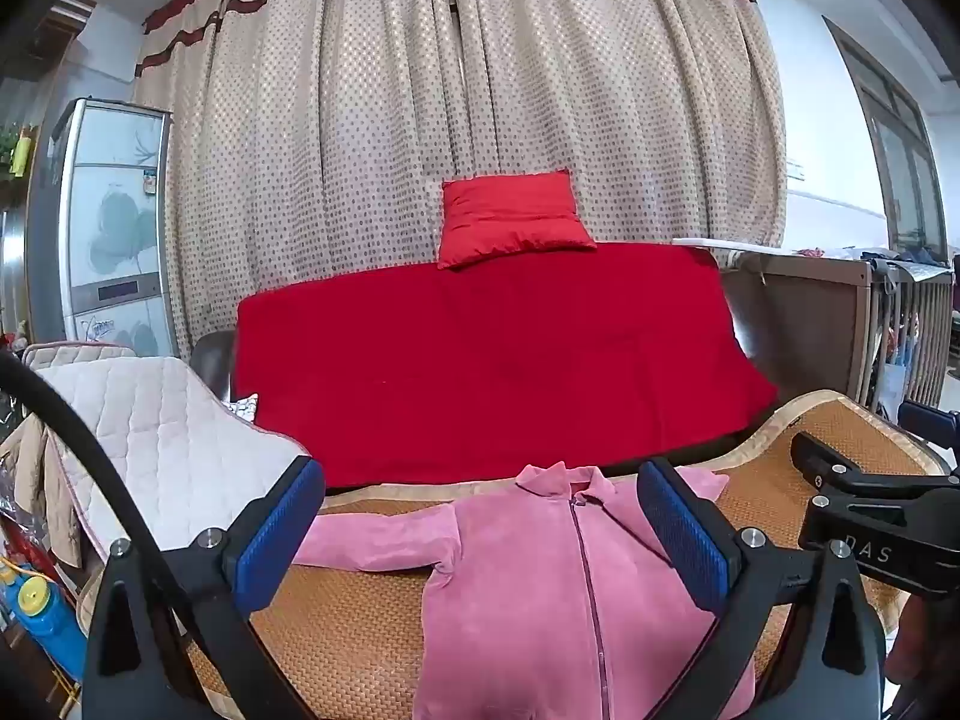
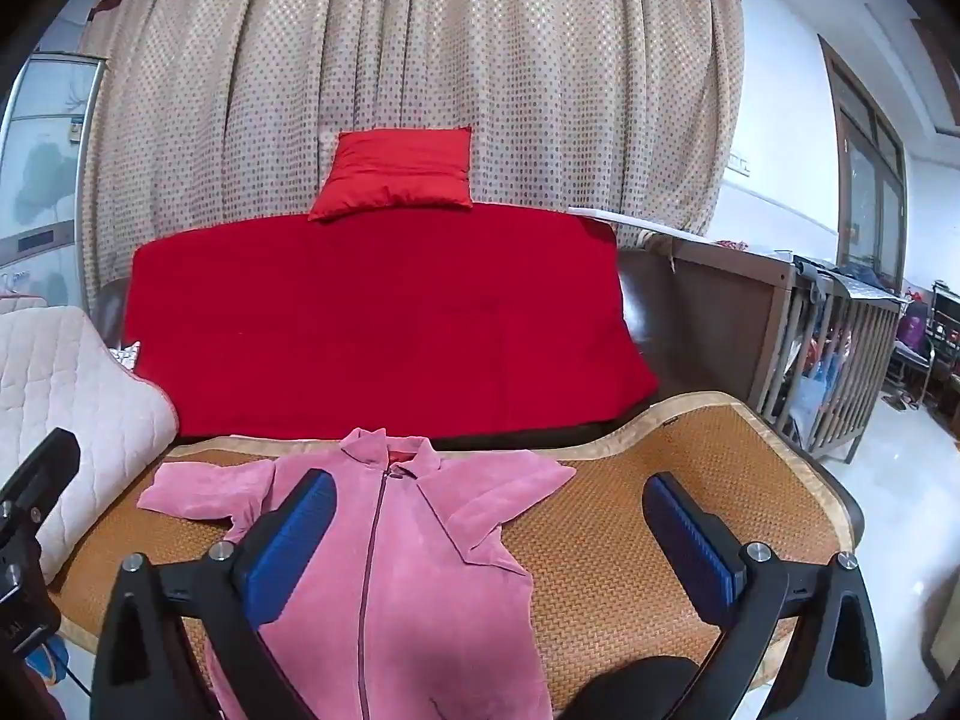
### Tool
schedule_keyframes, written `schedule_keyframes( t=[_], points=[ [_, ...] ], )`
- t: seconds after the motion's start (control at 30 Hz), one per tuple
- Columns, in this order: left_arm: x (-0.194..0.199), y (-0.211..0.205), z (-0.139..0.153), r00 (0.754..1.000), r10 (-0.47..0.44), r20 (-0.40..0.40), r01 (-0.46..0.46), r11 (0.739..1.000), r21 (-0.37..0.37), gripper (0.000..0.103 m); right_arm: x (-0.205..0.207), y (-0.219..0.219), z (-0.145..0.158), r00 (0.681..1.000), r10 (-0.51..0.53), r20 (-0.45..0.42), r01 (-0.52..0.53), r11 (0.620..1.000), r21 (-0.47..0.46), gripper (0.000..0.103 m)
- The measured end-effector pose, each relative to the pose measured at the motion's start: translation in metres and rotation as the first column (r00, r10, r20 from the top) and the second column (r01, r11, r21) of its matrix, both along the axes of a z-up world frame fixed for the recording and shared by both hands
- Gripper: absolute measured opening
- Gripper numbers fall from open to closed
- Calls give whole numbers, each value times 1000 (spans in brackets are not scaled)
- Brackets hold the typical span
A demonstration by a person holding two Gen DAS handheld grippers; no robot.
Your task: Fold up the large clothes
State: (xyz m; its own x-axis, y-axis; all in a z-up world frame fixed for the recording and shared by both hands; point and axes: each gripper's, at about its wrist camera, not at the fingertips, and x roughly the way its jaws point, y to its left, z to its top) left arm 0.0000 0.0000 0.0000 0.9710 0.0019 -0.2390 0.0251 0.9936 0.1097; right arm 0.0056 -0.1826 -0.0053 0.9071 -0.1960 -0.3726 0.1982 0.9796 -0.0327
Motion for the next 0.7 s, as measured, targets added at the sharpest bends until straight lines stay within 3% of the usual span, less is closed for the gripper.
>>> schedule_keyframes(
  t=[0.7],
  points=[
    [1,-1,1,1000,-9,-11,9,1000,0,103,-1,-8,-3,1000,6,-3,-6,1000,2,103]
  ],
)
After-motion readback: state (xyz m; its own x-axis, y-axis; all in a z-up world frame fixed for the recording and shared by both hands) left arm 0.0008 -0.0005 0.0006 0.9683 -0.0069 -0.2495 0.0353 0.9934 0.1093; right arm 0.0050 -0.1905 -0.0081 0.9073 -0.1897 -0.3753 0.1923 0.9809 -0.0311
